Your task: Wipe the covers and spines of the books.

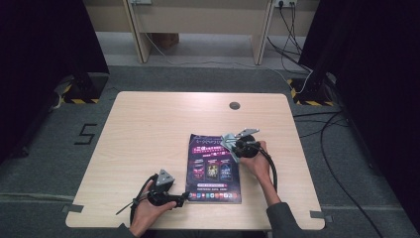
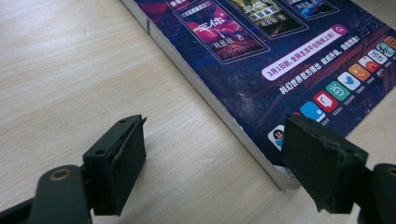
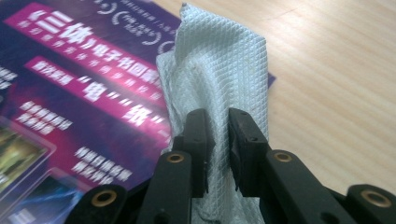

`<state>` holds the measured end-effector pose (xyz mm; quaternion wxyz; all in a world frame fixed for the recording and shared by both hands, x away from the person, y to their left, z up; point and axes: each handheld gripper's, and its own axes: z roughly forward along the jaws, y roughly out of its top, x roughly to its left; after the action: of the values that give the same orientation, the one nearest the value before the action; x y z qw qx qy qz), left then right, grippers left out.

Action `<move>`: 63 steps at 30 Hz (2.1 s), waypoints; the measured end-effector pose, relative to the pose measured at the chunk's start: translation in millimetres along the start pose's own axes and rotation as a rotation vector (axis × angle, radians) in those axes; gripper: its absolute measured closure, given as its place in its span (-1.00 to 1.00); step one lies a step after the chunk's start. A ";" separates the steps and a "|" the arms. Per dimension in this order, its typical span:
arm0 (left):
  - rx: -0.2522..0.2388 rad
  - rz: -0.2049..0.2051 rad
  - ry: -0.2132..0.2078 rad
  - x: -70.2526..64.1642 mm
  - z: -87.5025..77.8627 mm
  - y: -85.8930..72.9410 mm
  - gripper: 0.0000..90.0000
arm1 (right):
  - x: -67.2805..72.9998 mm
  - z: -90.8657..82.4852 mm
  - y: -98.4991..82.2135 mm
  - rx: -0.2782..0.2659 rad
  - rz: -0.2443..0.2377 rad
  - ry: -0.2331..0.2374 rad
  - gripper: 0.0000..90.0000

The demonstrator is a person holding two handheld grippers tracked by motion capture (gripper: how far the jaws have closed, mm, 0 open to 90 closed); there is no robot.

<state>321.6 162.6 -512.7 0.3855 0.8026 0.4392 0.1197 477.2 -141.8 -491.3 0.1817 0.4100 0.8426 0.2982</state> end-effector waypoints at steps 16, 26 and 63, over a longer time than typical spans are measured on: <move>-0.001 0.003 -0.001 0.8 1.0 -1.4 -0.53 | -12.8 13.2 25.3 0.037 0.015 -0.068 0.76; -0.002 0.002 -0.003 1.3 1.0 -1.7 -0.54 | -13.0 -26.7 10.5 -0.072 0.023 -0.006 0.76; -0.009 0.005 -0.003 1.3 0.7 -3.0 -0.55 | -54.1 -55.1 -37.3 -0.074 0.131 -0.063 0.75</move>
<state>320.9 164.2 -515.5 0.3896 0.8021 0.4359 0.1215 457.5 -222.7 -470.5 0.2032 0.4663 0.7962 0.3275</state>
